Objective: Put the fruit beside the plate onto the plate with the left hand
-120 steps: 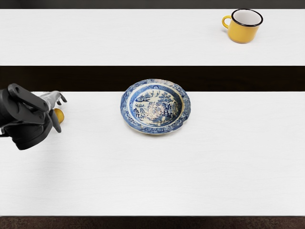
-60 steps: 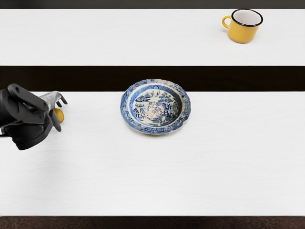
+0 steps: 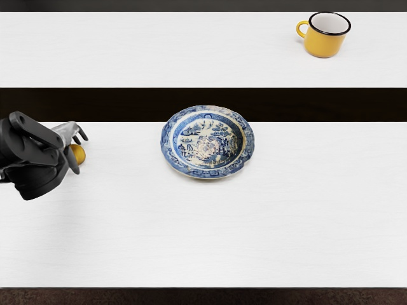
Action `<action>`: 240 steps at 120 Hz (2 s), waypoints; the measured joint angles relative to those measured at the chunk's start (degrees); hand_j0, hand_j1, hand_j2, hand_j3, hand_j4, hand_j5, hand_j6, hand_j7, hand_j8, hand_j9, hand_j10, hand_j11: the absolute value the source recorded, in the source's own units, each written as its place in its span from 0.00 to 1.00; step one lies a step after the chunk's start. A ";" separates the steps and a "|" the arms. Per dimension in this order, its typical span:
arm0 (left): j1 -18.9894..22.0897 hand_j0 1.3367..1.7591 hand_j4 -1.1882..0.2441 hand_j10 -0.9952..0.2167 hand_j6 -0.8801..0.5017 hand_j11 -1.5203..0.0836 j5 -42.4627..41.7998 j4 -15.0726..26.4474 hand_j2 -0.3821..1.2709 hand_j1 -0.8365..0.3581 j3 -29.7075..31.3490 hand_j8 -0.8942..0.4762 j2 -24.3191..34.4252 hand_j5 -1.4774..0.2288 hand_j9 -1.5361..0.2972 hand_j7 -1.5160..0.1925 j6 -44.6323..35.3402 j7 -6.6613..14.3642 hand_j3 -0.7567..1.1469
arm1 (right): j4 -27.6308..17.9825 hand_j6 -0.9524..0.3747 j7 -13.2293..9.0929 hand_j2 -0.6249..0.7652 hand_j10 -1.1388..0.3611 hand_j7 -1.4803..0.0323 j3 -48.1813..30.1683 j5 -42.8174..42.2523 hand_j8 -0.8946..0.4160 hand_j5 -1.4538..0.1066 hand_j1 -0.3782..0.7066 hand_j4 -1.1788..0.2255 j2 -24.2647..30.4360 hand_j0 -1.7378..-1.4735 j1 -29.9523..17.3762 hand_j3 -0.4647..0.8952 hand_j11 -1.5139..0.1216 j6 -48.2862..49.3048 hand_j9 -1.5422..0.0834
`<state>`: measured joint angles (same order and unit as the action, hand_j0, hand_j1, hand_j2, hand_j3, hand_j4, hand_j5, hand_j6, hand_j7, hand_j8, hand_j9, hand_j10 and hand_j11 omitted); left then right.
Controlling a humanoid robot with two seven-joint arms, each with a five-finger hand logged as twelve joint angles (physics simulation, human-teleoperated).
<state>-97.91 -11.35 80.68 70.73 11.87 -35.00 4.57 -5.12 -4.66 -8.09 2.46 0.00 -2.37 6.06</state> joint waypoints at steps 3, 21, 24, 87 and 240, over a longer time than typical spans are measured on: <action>0.00 0.76 0.56 0.50 0.35 0.63 -0.11 0.00 0.28 0.60 0.02 0.37 0.00 0.57 0.56 0.59 0.00 0.00 0.40 | 0.00 0.72 0.00 0.45 0.76 0.98 0.00 0.00 0.68 0.93 0.03 0.84 0.00 0.30 0.00 0.34 0.93 0.00 0.95; 0.00 0.76 0.55 0.49 0.34 0.62 -0.47 0.00 0.28 0.58 0.09 0.36 0.00 0.56 0.55 0.58 0.00 0.00 0.40 | -0.01 0.72 0.00 0.45 0.76 0.98 0.00 0.00 0.68 0.93 0.03 0.84 0.00 0.30 -0.01 0.34 0.93 0.00 0.95; 0.00 0.76 0.54 0.48 0.34 0.61 -0.51 0.00 0.28 0.58 0.10 0.35 0.00 0.55 0.55 0.57 0.00 0.00 0.40 | -0.01 0.72 0.00 0.45 0.76 0.98 0.00 0.00 0.68 0.93 0.03 0.84 0.00 0.30 -0.01 0.34 0.93 0.00 0.95; -0.52 0.80 0.40 0.21 0.47 0.35 -3.17 0.37 0.30 0.37 0.12 0.49 0.16 0.36 0.29 0.30 3.33 -0.02 0.46 | 0.01 0.72 0.00 0.45 0.76 0.98 0.00 0.00 0.68 0.93 0.03 0.84 0.00 0.30 -0.01 0.34 0.93 0.00 0.95; -19.58 0.75 0.26 0.15 0.39 0.24 -12.50 2.65 0.48 0.40 -17.11 0.42 7.43 0.18 0.21 0.23 34.23 0.06 0.40 | -0.01 0.72 0.00 0.45 0.76 0.98 0.00 0.00 0.68 0.93 0.03 0.84 0.00 0.30 0.00 0.34 0.93 0.00 0.95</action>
<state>-117.49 -23.85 83.34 53.62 19.30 -0.77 4.63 -5.12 -4.66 -8.09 2.46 0.00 -2.37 6.06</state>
